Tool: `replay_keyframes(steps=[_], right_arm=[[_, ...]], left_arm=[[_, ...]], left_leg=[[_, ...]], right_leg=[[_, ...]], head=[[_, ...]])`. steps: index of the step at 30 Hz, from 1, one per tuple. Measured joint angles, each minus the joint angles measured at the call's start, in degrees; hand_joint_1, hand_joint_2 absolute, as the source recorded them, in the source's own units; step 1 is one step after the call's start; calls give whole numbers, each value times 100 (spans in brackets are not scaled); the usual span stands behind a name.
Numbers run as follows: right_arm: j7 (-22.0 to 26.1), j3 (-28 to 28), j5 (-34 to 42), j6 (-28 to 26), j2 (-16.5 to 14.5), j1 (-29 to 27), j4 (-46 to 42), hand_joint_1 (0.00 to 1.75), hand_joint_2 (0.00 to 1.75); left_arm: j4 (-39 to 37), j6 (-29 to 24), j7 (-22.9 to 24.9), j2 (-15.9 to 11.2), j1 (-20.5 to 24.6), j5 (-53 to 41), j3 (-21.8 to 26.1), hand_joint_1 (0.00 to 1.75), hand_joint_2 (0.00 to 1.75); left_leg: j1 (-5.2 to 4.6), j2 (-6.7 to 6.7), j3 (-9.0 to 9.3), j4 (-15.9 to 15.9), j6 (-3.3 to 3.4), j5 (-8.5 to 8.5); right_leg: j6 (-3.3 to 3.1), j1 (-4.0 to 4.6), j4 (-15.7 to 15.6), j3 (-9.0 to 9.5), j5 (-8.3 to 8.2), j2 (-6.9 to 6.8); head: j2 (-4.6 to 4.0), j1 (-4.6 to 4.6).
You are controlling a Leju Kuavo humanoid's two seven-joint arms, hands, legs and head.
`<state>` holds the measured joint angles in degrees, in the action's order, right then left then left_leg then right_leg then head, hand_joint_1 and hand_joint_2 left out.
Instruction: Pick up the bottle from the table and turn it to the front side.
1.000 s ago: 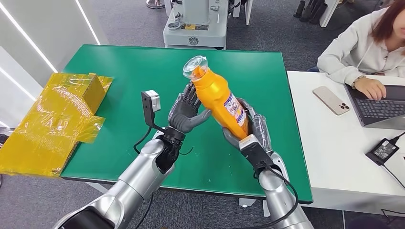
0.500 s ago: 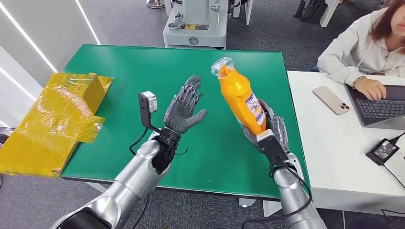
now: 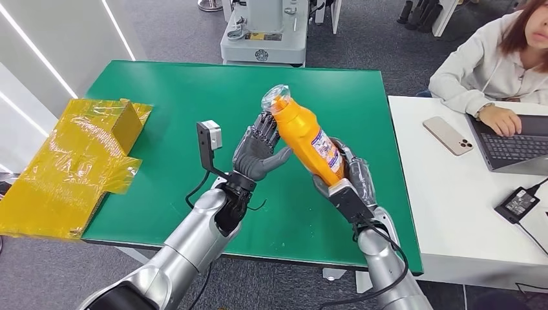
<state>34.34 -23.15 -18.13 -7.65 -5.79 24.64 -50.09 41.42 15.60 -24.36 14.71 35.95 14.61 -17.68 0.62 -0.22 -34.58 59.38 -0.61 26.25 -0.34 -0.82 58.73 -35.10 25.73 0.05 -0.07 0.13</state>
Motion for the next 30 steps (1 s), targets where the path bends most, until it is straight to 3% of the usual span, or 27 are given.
replay_keyframes(steps=[30], right_arm=[[-49, -195, -213, -94, -39, -79, 274, 175, 175]], left_arm=[[-572, -342, -145, 5, 233, -85, 0, 0, 175]], left_leg=[[0, 0, -1, 0, 0, 0]], right_leg=[[0, 0, 0, -2, 0, 0]], head=[[0, 0]])
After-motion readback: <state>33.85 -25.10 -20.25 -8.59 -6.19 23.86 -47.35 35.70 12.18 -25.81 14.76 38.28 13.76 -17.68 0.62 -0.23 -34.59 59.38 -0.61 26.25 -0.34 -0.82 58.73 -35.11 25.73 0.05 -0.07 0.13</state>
